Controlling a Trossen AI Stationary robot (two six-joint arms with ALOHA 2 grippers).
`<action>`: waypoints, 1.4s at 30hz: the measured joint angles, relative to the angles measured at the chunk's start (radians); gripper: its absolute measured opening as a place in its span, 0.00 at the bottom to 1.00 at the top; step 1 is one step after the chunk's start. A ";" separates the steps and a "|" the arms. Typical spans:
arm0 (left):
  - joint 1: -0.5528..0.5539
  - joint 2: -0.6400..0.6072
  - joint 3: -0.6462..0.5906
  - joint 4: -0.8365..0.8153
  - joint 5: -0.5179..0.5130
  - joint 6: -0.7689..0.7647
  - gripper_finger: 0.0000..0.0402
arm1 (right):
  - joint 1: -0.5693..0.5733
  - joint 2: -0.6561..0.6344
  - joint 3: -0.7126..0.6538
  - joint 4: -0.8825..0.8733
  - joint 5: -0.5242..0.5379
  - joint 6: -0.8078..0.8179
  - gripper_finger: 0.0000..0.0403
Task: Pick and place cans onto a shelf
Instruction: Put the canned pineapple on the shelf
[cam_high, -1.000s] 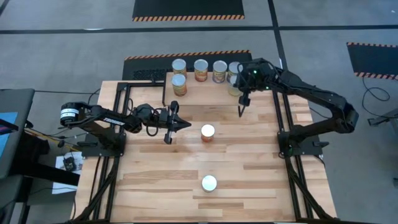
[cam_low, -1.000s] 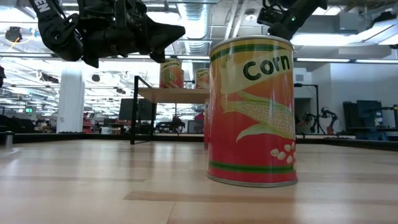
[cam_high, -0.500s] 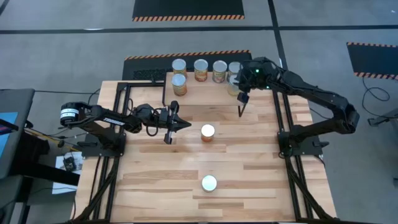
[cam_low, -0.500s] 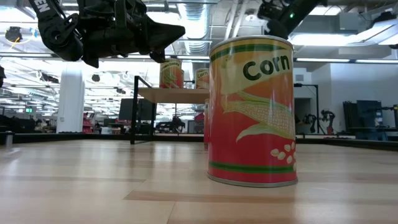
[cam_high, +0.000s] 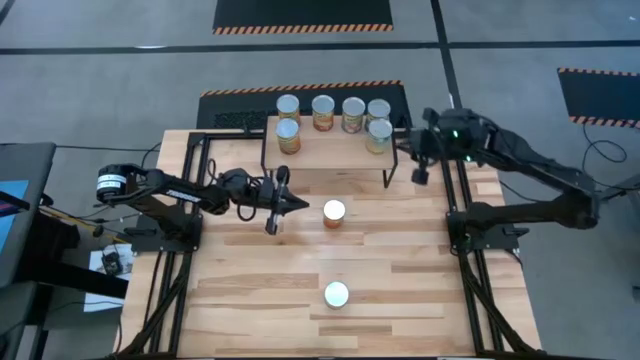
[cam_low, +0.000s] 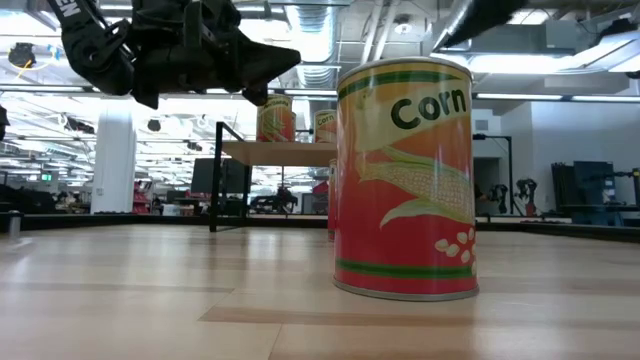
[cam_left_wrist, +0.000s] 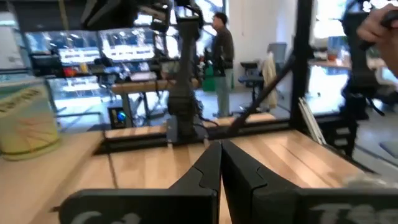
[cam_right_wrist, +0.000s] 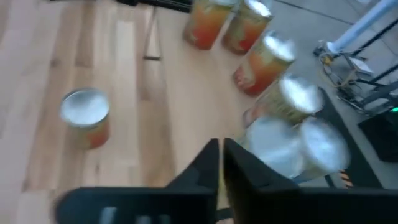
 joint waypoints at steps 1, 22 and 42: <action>-0.012 0.000 0.008 -0.021 0.001 0.013 0.00 | 0.004 -0.035 -0.051 0.019 -0.005 0.004 0.07; -0.198 0.097 0.343 -0.807 -0.397 0.206 0.10 | 0.242 -0.326 -0.797 0.777 -0.118 0.272 0.05; -0.190 0.301 0.516 -0.938 -0.498 0.439 0.18 | 0.383 -0.317 -0.796 0.859 -0.118 0.272 0.05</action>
